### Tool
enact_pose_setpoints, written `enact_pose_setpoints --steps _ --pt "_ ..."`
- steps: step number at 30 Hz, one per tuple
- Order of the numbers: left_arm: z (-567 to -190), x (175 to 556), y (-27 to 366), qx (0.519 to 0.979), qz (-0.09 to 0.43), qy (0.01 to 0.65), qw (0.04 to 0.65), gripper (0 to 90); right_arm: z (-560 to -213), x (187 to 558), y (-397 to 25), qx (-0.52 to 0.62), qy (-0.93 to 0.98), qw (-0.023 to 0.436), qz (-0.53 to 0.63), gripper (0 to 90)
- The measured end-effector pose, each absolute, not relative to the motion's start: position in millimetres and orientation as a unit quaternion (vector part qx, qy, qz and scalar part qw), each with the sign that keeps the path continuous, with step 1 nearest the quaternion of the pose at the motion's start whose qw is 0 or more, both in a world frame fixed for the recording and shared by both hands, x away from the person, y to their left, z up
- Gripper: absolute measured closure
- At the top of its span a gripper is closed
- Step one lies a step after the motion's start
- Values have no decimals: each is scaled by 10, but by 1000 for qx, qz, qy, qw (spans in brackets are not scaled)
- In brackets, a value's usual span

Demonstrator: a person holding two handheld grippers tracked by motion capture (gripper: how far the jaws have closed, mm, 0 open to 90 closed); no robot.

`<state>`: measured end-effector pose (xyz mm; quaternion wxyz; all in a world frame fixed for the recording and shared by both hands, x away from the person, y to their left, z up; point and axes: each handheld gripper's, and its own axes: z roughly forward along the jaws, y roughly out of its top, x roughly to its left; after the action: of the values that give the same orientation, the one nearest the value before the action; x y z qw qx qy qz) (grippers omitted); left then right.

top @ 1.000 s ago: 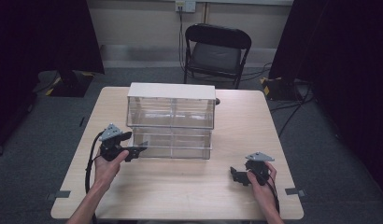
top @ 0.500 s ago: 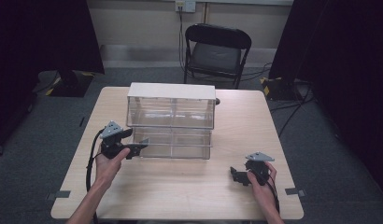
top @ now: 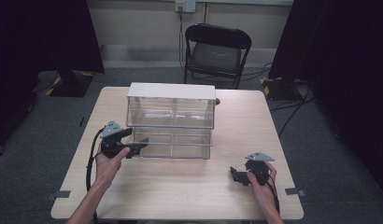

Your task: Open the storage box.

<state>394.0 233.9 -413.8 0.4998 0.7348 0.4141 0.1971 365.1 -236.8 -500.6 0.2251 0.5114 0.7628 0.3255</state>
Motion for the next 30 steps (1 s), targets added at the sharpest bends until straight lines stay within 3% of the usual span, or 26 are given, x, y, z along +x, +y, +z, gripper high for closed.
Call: enact_pose_setpoints --steps 30 --pt "-4135 3935 2349 734 196 413 502 169 -5006 3651 -2368 511 763 225 326 78"
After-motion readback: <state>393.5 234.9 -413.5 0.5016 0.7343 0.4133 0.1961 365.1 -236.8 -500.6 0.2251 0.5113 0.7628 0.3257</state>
